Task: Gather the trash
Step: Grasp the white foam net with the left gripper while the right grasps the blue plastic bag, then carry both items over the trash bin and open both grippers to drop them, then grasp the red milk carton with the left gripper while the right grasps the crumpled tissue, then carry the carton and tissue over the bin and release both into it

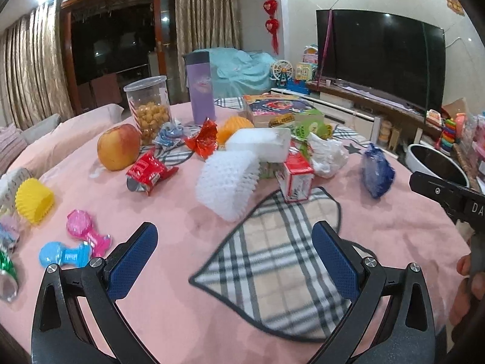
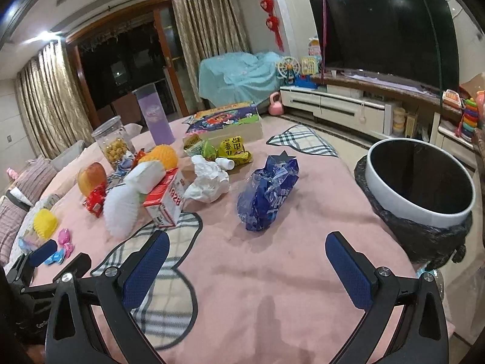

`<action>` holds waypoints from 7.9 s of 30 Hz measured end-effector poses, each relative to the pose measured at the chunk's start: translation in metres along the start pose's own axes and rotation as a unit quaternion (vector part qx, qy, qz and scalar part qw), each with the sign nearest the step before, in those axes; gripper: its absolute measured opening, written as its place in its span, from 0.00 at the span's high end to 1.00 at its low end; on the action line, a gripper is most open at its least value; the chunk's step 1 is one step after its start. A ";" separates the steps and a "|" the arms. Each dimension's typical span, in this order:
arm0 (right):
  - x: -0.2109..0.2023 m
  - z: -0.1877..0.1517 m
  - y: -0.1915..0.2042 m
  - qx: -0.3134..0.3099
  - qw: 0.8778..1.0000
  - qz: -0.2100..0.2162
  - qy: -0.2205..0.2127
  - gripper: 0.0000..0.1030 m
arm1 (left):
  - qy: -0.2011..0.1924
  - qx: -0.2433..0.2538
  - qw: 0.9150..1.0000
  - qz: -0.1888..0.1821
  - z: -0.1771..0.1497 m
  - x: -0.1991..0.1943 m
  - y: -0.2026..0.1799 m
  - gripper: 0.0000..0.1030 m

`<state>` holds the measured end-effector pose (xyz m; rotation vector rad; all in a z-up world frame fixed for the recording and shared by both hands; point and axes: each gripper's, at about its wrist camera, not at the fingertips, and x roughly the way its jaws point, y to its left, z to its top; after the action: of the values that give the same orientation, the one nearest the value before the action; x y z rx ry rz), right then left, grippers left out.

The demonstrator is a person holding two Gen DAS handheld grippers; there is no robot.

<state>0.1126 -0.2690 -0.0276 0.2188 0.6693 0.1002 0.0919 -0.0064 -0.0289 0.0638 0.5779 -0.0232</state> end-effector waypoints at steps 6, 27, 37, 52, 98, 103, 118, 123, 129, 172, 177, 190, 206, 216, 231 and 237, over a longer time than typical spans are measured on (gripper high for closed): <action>0.035 0.014 -0.006 0.009 0.999 -0.004 0.032 0.01 | 0.029 -0.025 0.999 0.011 0.018 0.036 0.016 0.00; 0.082 0.022 -0.036 0.057 0.994 0.043 0.086 0.71 | 0.096 -0.045 0.993 -0.049 0.016 0.071 0.018 0.87; 0.038 0.017 -0.044 0.048 0.994 0.075 0.069 0.71 | 0.076 -0.034 0.992 -0.093 0.015 0.025 -0.019 0.88; -0.015 0.019 -0.099 0.071 0.996 0.044 0.034 0.71 | 0.070 0.046 0.983 -0.164 0.039 0.027 -0.123 0.88; -0.007 0.048 -0.250 0.129 0.990 -0.034 0.048 0.69 | 0.088 0.168 0.950 -0.247 0.096 0.090 -0.336 0.85; -0.001 0.051 -0.253 0.128 0.989 -0.052 0.057 0.61 | 0.094 0.168 0.949 -0.248 0.094 0.095 -0.340 0.48; -0.020 0.045 -0.240 0.143 0.988 -0.042 0.031 0.18 | 0.083 0.121 0.963 -0.225 0.074 0.078 -0.282 0.24; -0.028 0.043 -0.225 0.143 0.989 -0.032 0.019 0.14 | 0.075 0.095 0.970 -0.212 0.067 0.066 -0.249 0.21; -0.025 0.035 -0.198 0.136 0.990 -0.008 0.023 0.13 | 0.084 0.057 0.977 -0.187 0.052 0.061 -0.201 0.21; 0.117 0.041 -0.017 0.073 0.978 0.164 0.108 0.32 | 0.109 -0.065 0.988 -0.088 0.034 0.099 -0.033 0.20; 0.144 0.046 -0.008 0.079 0.973 0.175 0.125 0.39 | 0.116 -0.076 0.986 -0.089 0.040 0.116 -0.033 0.20; 0.130 0.035 -0.018 0.086 0.971 0.186 0.125 0.68 | 0.098 -0.049 0.986 -0.123 0.041 0.107 -0.046 0.70; 0.050 0.017 -0.091 0.130 0.979 0.139 0.078 0.68 | 0.074 0.000 0.977 -0.200 0.033 0.053 -0.112 0.70; 0.009 0.011 -0.144 0.160 0.981 0.098 0.047 0.68 | 0.065 0.041 0.968 -0.238 0.039 0.039 -0.165 0.70; -0.028 0.007 -0.194 0.193 0.980 0.057 0.010 0.68 | 0.054 0.083 0.956 -0.277 0.050 0.024 -0.225 0.70; -0.034 0.012 -0.209 0.197 0.980 0.041 -0.002 0.68 | 0.049 0.096 0.952 -0.286 0.057 0.023 -0.245 0.70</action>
<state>0.0983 -0.4796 -0.0469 0.6285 0.6732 0.0450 0.1326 -0.2549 -0.0073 0.0848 0.6776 -0.6451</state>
